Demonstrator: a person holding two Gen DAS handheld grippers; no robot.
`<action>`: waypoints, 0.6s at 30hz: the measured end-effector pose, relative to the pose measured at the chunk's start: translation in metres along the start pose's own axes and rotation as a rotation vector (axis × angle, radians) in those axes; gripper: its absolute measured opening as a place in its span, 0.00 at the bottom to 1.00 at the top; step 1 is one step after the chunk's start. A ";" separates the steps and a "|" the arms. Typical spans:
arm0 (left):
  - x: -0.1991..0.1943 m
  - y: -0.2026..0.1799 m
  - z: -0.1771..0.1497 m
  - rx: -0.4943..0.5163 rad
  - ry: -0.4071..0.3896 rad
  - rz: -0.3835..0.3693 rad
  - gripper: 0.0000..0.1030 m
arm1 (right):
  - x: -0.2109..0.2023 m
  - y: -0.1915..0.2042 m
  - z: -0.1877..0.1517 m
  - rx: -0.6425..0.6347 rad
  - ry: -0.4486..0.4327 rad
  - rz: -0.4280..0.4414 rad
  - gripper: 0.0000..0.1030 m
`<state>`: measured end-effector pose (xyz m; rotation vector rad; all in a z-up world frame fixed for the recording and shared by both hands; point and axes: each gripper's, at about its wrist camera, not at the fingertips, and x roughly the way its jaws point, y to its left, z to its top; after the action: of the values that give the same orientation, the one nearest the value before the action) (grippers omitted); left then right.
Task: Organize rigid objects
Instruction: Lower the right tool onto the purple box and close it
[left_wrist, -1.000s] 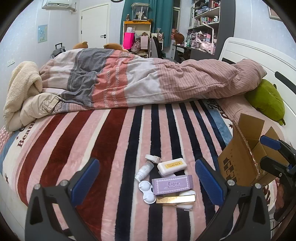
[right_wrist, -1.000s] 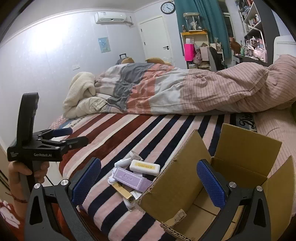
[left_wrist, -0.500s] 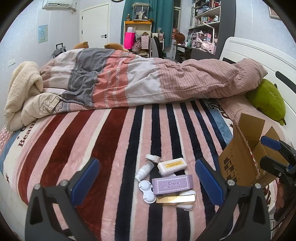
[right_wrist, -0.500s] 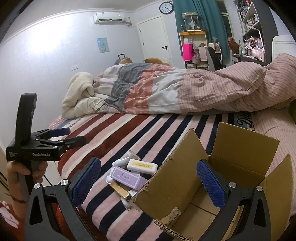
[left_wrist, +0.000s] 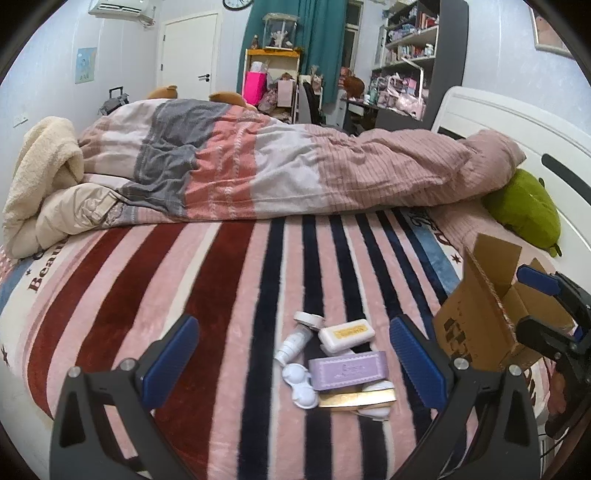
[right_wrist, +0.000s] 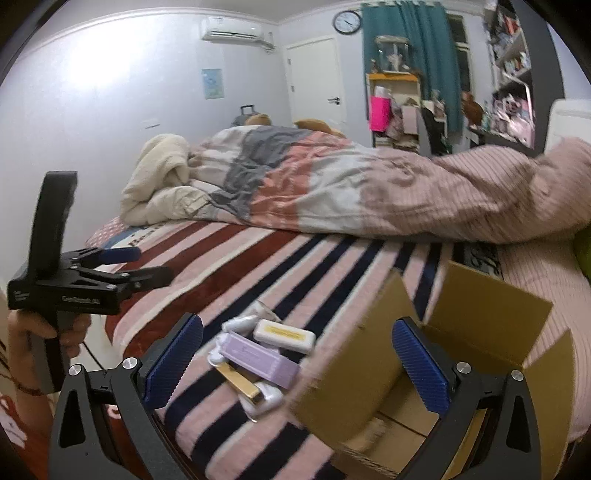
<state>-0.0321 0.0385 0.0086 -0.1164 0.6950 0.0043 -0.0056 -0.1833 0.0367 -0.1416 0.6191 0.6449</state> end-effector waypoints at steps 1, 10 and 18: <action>0.000 0.005 -0.001 -0.002 -0.009 0.014 0.99 | 0.002 0.007 0.003 -0.017 -0.008 0.006 1.00; 0.026 0.065 -0.019 -0.020 0.046 0.019 0.99 | 0.064 0.067 0.003 -0.097 0.087 0.088 0.62; 0.055 0.095 -0.049 -0.048 0.119 -0.013 0.99 | 0.148 0.053 -0.053 -0.011 0.351 0.048 0.57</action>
<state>-0.0246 0.1261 -0.0740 -0.1682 0.8136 0.0015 0.0288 -0.0809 -0.0892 -0.2541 0.9597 0.6752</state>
